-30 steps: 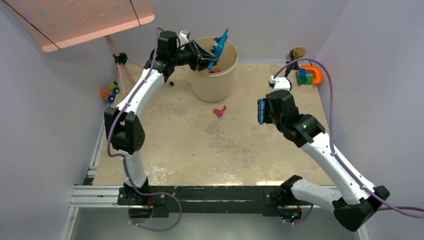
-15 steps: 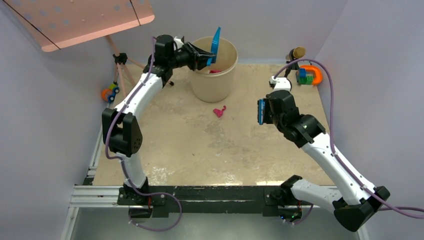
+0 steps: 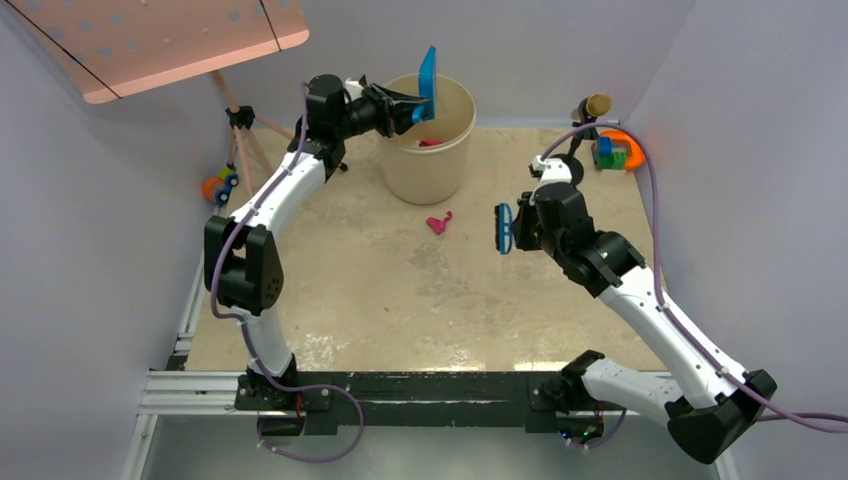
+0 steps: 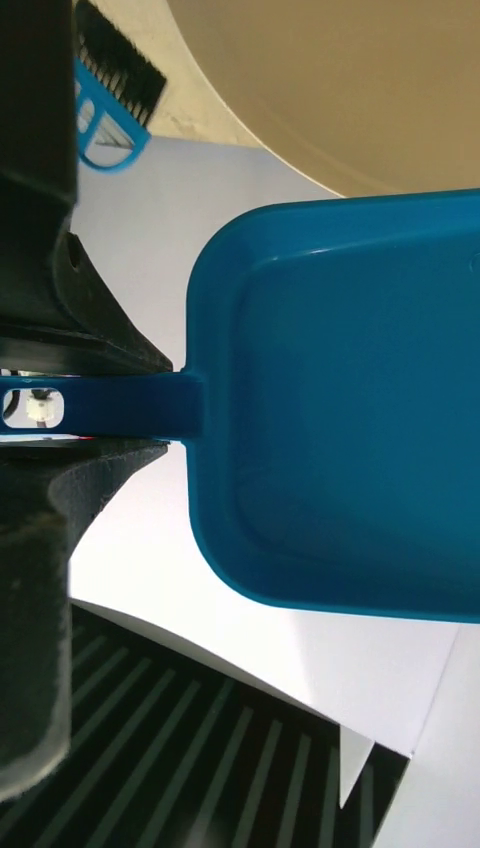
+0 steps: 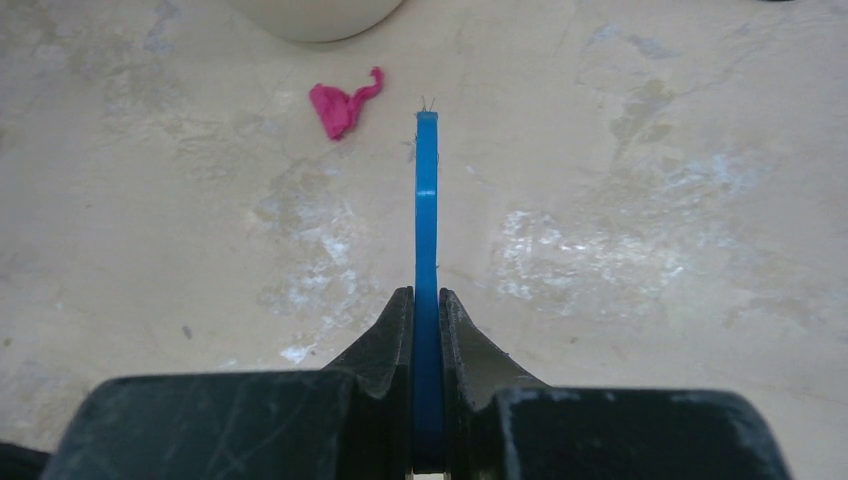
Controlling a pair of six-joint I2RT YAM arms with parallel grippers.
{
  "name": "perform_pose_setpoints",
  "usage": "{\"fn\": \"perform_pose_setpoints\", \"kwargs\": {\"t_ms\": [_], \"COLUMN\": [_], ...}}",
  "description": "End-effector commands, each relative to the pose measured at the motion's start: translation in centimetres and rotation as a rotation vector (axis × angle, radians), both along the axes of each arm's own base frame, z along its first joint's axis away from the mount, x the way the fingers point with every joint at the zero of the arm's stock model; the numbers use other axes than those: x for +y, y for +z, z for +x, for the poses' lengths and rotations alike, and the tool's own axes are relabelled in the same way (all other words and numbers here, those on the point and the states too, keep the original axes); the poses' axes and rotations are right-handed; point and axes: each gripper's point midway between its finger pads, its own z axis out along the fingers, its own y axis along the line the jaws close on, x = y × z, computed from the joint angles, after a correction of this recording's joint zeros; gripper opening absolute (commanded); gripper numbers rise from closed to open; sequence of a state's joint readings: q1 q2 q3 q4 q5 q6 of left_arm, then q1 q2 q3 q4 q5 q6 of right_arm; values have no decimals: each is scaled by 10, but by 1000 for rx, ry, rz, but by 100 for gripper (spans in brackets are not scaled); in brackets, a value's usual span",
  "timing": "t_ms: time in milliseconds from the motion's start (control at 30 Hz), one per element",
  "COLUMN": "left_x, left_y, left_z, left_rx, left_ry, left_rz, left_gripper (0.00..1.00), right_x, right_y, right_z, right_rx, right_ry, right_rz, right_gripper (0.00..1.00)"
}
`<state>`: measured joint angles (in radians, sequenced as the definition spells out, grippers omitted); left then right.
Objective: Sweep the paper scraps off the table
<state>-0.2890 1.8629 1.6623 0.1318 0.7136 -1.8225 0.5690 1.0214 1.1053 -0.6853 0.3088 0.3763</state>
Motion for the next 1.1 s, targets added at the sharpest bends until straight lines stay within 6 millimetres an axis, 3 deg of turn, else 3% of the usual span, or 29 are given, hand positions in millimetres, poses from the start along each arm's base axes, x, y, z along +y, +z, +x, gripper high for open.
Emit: {"fn": "perform_pose_setpoints", "kwargs": {"t_ms": [0,133,300,533,633,800,1067], "left_x": [8,7,4,5,9,31,64], "left_y": [33,33,50,53,42,37,25], "left_z": [-8,-4,-18,-36,-47,-72,-122], "left_rx": [-33,-46,-126,-177,-198,-297,-427], "left_ry": [9,-6,-58,-78,-84,-40,-26], "left_rz": [-153,-209,-135,4,169,433,763], "left_gripper": [0,0,0,0,0,0,0], "right_x": [43,78,95,103,101,98,96], "right_y": [9,18,13,-24,-45,-72,-147], "right_z": [10,21,45,89,109,134,132], "right_rx": [-37,-77,-63,43,90,137,326], "right_ry": [86,128,41,-132,-194,-260,-402], "right_rz": [216,435,579,769,829,846,815], "right_gripper": [0,0,0,0,0,0,0]}}
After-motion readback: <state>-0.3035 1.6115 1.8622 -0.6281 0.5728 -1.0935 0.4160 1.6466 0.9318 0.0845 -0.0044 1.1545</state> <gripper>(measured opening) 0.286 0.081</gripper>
